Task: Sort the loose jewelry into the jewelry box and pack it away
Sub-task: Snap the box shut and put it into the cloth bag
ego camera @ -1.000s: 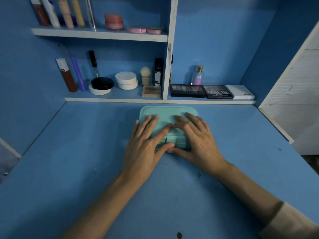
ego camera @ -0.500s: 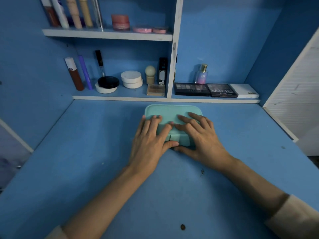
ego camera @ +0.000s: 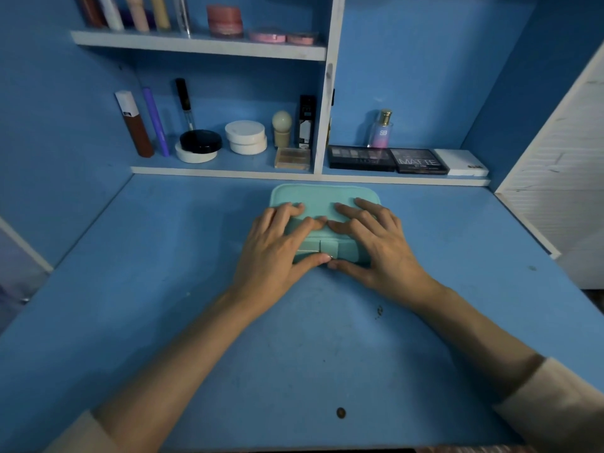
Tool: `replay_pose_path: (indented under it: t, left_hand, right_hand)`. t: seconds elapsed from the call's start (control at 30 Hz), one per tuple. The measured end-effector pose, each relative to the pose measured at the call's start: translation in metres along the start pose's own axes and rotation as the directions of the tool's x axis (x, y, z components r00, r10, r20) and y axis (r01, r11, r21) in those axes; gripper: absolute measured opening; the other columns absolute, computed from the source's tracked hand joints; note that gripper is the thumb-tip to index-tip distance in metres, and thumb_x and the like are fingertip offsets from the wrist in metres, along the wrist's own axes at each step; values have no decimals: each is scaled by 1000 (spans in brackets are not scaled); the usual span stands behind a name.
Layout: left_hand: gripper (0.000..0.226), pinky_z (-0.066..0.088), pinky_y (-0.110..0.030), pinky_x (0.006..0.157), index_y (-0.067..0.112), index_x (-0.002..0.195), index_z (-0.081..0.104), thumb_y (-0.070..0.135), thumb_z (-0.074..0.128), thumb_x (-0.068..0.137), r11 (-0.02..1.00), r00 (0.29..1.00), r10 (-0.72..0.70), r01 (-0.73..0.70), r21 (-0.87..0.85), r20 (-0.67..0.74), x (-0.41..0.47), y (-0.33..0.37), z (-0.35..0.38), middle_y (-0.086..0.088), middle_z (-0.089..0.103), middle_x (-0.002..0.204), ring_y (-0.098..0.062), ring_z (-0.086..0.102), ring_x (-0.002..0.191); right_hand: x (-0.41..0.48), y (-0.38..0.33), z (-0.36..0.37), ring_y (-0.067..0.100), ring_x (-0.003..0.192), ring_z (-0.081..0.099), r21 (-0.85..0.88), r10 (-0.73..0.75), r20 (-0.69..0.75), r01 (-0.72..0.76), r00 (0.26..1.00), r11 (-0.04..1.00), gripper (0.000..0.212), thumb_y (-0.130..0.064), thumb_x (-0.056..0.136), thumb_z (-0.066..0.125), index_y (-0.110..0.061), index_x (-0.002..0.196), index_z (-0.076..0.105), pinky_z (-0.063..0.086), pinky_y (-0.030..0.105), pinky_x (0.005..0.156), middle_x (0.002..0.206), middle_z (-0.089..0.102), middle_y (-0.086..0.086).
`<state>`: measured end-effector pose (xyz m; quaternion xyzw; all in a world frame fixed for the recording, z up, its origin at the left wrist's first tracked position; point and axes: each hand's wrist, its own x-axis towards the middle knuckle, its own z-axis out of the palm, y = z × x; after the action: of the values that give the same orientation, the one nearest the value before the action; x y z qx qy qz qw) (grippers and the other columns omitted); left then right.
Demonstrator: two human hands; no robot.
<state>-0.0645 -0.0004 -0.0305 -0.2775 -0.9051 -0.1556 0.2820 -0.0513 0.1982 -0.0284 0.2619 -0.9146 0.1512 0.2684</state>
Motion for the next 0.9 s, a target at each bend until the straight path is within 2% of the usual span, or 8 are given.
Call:
replay_pose_path:
  t: [0.27,0.43,0.53,0.63,0.7,0.8,0.9]
  left_hand:
    - [50,31,-33,96,22,124,56,53,49,85,1000,1000,22,-22,-7,-17,-3,-1,4,-11,53,124,-27,46,116]
    - [47,32,-36,98,18,123,56,44,51,84,1000,999,-22,23,21,-40,-5,11,8,-14,54,124,-32,48,117]
    - [48,31,-36,99,20,125,51,46,50,85,1000,999,-9,8,-15,-31,-5,12,1,-15,53,125,-33,48,118]
    - [57,29,-37,103,25,130,41,50,47,79,1000,996,-9,12,-28,87,-5,4,4,-14,48,131,-31,40,125]
    - [63,26,-37,107,27,133,37,49,45,74,999,989,-28,33,-34,145,-8,4,1,-13,45,135,-29,34,129]
    - [67,24,-37,110,27,134,36,49,44,71,998,983,-36,44,-39,181,-7,8,-5,-12,43,137,-27,29,132]
    - [65,30,-37,106,28,131,40,48,43,70,999,975,-40,46,-24,220,-6,8,-11,-9,45,133,-24,32,128]
  right_hand:
    - [-1,0,2,31,128,39,-54,-14,-23,13,1000,998,48,-51,84,54,-20,120,54,28,41,102,134,52,4]
    - [-3,1,4,30,128,40,-64,-6,-28,5,1000,998,49,-50,84,56,-18,122,58,30,42,101,134,53,4]
    - [-2,-2,-4,29,128,38,-45,-15,-20,14,1000,999,51,-53,82,55,-21,122,54,29,40,102,135,52,3]
    - [-1,3,-4,27,132,31,24,5,91,-7,996,1000,57,-52,74,58,-23,123,47,28,42,103,138,47,0]
    - [-1,4,-8,25,134,26,66,8,141,-18,990,998,58,-41,71,61,-19,123,50,25,43,105,140,44,1]
    - [0,1,-13,24,135,23,104,26,152,-42,988,994,57,-25,68,63,-14,123,53,21,40,107,141,43,2]
    - [-1,-1,-15,24,133,24,98,38,155,-53,987,994,57,-21,66,63,-14,121,53,22,40,105,141,44,2]
